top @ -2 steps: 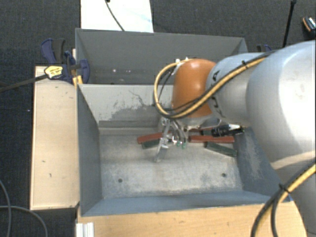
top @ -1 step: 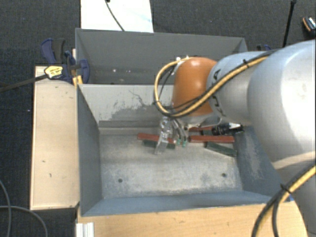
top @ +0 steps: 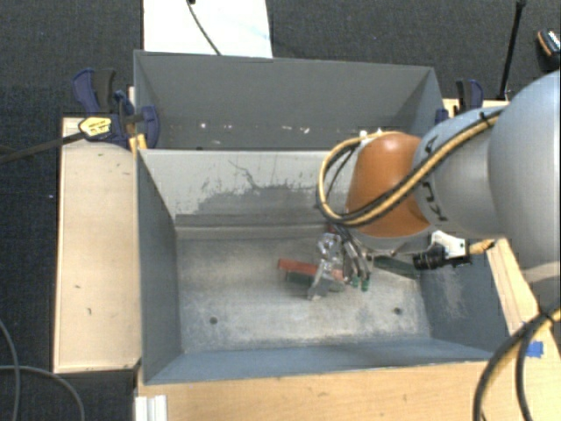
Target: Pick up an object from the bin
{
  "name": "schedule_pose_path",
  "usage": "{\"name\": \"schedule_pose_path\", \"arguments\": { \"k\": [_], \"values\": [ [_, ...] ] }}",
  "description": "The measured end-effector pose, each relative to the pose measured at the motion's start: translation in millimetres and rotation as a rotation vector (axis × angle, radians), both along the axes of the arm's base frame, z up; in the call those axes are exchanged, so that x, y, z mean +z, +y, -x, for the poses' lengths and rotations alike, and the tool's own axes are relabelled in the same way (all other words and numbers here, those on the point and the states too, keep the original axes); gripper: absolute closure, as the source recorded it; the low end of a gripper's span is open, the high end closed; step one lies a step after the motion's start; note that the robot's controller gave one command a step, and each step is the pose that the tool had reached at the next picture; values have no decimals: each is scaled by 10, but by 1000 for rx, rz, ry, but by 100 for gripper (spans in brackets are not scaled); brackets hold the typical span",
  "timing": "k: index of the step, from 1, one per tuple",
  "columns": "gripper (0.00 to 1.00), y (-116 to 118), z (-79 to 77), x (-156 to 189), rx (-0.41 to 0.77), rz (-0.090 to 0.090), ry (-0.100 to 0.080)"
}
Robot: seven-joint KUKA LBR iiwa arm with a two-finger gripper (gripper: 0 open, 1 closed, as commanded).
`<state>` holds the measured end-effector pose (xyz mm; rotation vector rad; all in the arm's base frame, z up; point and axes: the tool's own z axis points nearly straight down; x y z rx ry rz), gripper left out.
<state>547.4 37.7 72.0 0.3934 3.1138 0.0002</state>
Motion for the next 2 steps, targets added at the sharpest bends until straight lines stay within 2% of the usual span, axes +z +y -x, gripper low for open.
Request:
{"name": "schedule_pose_path", "arguments": {
  "k": [1, 2],
  "values": [
    [100, -22, -362, 2351, 175, 1, -10],
    [100, -694, -241, 2337, 237, 3, 2]
  ]
}}
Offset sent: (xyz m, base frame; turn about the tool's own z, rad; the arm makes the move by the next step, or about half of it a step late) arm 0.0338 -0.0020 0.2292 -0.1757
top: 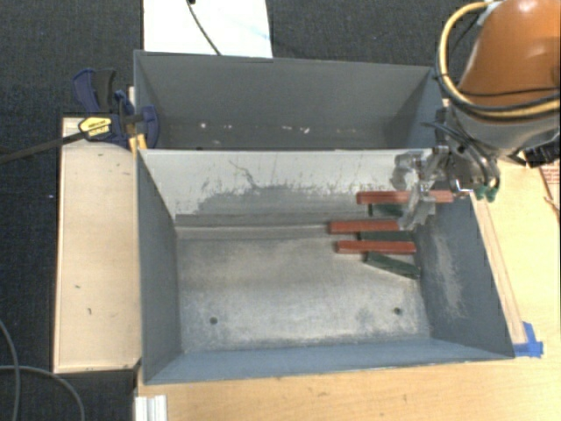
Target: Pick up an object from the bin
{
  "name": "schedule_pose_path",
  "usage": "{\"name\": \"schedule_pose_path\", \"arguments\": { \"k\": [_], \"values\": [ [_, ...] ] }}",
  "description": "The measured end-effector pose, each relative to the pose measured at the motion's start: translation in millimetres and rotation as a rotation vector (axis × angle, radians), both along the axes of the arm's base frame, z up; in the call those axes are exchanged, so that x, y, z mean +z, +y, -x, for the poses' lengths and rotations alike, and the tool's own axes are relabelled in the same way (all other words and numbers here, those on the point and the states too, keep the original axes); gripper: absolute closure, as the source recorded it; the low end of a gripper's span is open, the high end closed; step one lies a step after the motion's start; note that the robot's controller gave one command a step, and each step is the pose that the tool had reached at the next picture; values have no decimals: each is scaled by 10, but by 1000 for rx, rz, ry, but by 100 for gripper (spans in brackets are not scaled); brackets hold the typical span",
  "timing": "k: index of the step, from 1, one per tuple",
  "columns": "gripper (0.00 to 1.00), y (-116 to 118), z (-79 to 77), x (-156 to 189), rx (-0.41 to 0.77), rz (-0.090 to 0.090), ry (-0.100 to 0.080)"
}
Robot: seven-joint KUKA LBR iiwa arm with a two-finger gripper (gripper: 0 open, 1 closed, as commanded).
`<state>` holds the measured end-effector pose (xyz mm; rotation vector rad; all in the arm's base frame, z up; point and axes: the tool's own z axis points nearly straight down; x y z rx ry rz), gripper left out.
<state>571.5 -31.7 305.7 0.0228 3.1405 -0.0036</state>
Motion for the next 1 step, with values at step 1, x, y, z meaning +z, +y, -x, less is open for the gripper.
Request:
{"name": "schedule_pose_path", "arguments": {
  "k": [1],
  "values": [
    [100, -392, 305, -73, 389, -1, 1]
  ]
}}
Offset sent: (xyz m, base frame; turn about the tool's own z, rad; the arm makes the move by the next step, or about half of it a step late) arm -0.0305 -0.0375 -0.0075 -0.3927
